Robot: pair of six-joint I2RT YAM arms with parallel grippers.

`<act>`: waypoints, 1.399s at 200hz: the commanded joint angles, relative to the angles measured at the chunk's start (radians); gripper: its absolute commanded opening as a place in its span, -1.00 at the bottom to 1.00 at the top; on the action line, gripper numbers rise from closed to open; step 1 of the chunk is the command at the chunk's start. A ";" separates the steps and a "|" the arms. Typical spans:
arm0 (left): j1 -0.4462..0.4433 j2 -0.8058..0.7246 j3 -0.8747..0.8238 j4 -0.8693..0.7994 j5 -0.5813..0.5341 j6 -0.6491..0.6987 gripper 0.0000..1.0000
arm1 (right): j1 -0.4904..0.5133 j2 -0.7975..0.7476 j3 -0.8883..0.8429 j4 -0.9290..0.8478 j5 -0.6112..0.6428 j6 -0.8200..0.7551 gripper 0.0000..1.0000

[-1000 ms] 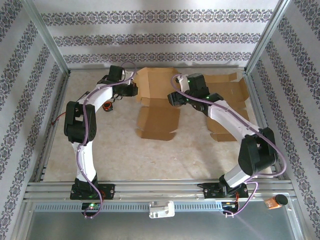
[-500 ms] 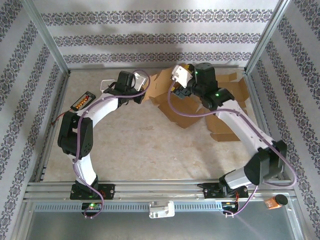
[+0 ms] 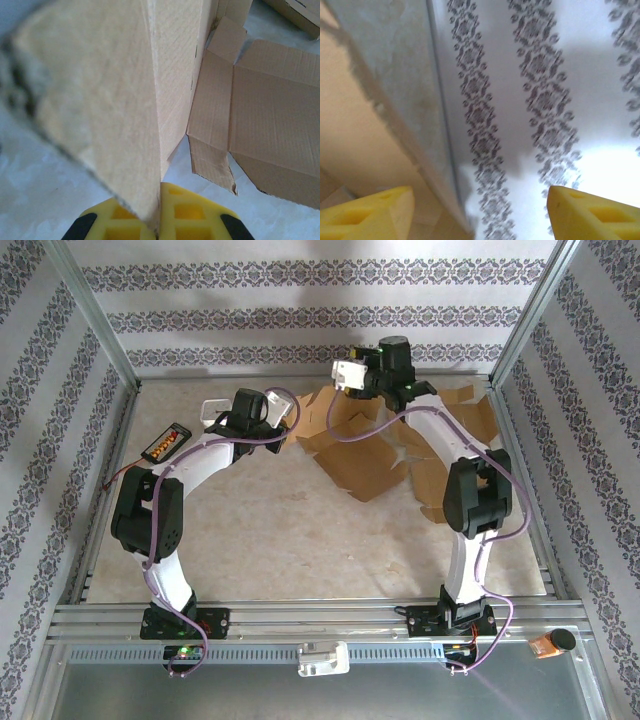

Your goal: Fold the paper box

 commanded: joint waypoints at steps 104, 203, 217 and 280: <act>-0.002 -0.013 0.016 0.001 -0.008 0.020 -1.00 | -0.054 0.059 0.023 -0.134 -0.196 -0.049 0.35; -0.003 0.006 0.018 0.021 0.008 -0.007 -1.00 | -0.066 0.014 -0.057 -0.099 -0.280 -0.031 0.62; -0.002 0.007 0.025 0.015 0.010 -0.006 -1.00 | -0.060 0.052 -0.014 -0.080 -0.238 -0.031 0.60; -0.002 0.006 0.037 0.017 -0.002 0.003 -1.00 | -0.044 0.110 0.008 -0.008 -0.165 -0.013 -0.50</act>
